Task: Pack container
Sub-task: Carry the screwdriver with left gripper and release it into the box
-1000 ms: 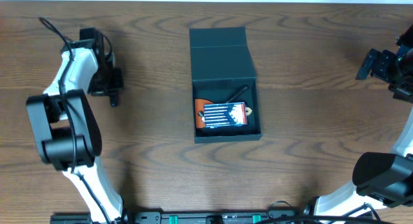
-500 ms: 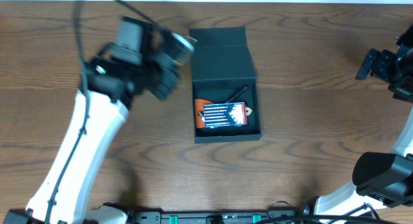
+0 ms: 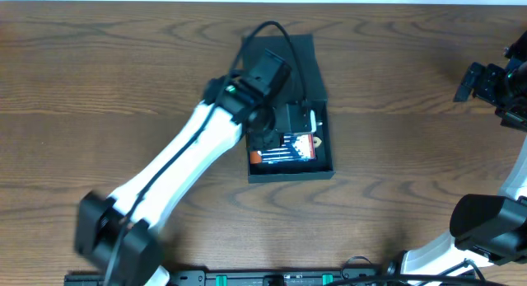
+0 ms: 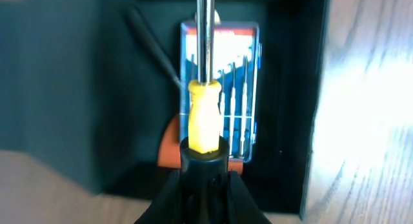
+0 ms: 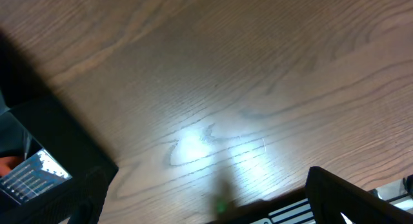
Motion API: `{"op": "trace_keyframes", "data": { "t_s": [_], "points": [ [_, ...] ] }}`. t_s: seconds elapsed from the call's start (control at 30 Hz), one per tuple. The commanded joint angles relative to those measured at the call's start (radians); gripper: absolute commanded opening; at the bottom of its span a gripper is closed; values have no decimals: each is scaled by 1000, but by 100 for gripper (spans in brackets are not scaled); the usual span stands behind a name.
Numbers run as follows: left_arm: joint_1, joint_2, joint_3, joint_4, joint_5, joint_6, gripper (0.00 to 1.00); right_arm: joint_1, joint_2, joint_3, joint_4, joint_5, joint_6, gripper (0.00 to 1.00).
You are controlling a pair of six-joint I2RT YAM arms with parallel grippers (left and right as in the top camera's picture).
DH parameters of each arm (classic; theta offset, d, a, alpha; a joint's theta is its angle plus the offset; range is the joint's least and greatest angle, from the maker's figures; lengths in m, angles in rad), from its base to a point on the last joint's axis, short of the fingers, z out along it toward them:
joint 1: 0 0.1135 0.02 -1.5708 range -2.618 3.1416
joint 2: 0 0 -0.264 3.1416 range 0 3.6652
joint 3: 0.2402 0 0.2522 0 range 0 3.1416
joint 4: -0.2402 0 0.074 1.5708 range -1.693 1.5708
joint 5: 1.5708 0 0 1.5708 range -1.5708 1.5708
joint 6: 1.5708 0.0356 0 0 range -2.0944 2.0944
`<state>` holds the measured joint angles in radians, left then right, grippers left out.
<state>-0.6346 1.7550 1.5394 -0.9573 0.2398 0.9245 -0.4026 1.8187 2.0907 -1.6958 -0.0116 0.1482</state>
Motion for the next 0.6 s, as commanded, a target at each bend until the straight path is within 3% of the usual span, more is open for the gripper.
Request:
{"op": "trace_keyframes", "data": {
  "t_s": [0.0,0.43,0.47,0.53,0.57],
  "points": [
    [0,79,2,-2,7,34,6,-2,-3,-6,-2,-8,-15,99],
    [0,221,2,8,53,32,7,-2,-3,-6,-2,-8,-16,99],
    [0,227,2,7,67,32,10,-2,-3,-6,-2,-8,-16,99],
    [0,233,2,8,72,21,29,-2,-3,-6,-2,-8,-16,99],
    [0,235,2,8,72,20,33,-2,-3,-6,-2,-8,-16,99]
  ]
}}
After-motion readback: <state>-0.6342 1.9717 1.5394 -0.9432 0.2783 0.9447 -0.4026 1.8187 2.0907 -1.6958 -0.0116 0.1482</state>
